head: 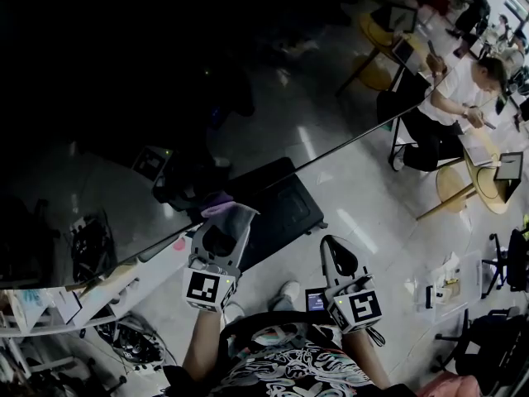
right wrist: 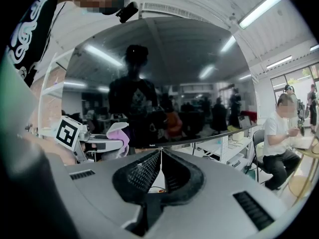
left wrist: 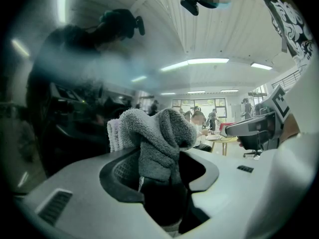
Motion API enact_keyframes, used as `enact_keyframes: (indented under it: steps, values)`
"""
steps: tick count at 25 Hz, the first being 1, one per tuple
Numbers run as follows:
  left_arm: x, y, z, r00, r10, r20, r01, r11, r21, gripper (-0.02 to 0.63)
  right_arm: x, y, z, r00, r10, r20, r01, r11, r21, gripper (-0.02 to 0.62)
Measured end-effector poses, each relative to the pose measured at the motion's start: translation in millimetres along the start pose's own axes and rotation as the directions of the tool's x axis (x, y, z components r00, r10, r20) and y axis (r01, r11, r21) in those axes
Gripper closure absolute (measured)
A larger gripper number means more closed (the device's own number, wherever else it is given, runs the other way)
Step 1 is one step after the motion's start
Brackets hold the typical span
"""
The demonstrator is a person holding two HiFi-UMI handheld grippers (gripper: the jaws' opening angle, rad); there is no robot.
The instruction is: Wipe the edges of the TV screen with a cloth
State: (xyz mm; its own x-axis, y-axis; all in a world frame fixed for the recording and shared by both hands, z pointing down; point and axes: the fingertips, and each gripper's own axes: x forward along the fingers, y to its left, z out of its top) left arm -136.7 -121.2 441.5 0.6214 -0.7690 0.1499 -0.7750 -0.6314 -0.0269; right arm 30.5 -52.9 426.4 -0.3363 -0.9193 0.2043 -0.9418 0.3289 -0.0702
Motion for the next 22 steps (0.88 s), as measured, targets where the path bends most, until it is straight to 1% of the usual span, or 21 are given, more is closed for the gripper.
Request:
enact_keyframes:
  steps: [4, 7, 11, 14, 15, 18, 19, 22]
  values:
    - [6.0, -4.9, 2.2, 1.0, 0.015, -0.004, -0.015, 1.0, -0.009, 0.408, -1.7, -7.4, -1.4, 1.0, 0.019, 0.01, -0.019, 1.0, 0.012, 0.565]
    - [11.9, -6.6, 3.0, 1.0, 0.023, -0.004, -0.023, 1.0, -0.006, 0.408, -0.6, -14.0, -4.6, 1.0, 0.025, 0.001, -0.025, 1.0, 0.006, 0.565]
    - [15.1, -7.8, 3.3, 1.0, 0.027, 0.001, -0.027, 1.0, -0.011, 0.408, 1.3, -15.7, -1.1, 0.998, 0.037, 0.051, -0.038, 0.999, 0.019, 0.565]
    - [18.6, -10.9, 4.4, 1.0, 0.025, 0.003, -0.025, 1.0, -0.012, 0.408, -0.5, -19.5, 0.3, 0.998, 0.036, 0.059, -0.038, 0.999, 0.024, 0.565]
    - [20.4, -12.4, 4.7, 1.0, 0.022, 0.002, -0.022, 1.0, -0.012, 0.408, -1.5, -22.1, 0.4, 0.998, 0.031, 0.057, -0.033, 0.999, 0.024, 0.565]
    - [27.8, -17.5, 6.1, 1.0, 0.016, 0.002, -0.016, 1.0, -0.012, 0.408, -5.4, -32.4, -7.4, 1.0, 0.013, -0.006, -0.013, 1.0, 0.014, 0.565]
    - [30.0, -18.9, 6.4, 1.0, 0.015, 0.003, -0.015, 1.0, -0.013, 0.408, -6.2, -35.0, -8.2, 1.0, 0.012, -0.008, -0.012, 1.0, 0.01, 0.565]
    - [34.5, -21.4, 6.8, 1.0, 0.016, 0.005, -0.015, 1.0, -0.014, 0.408, -8.0, -40.6, -5.8, 0.999, 0.011, 0.041, -0.012, 1.0, 0.02, 0.565]
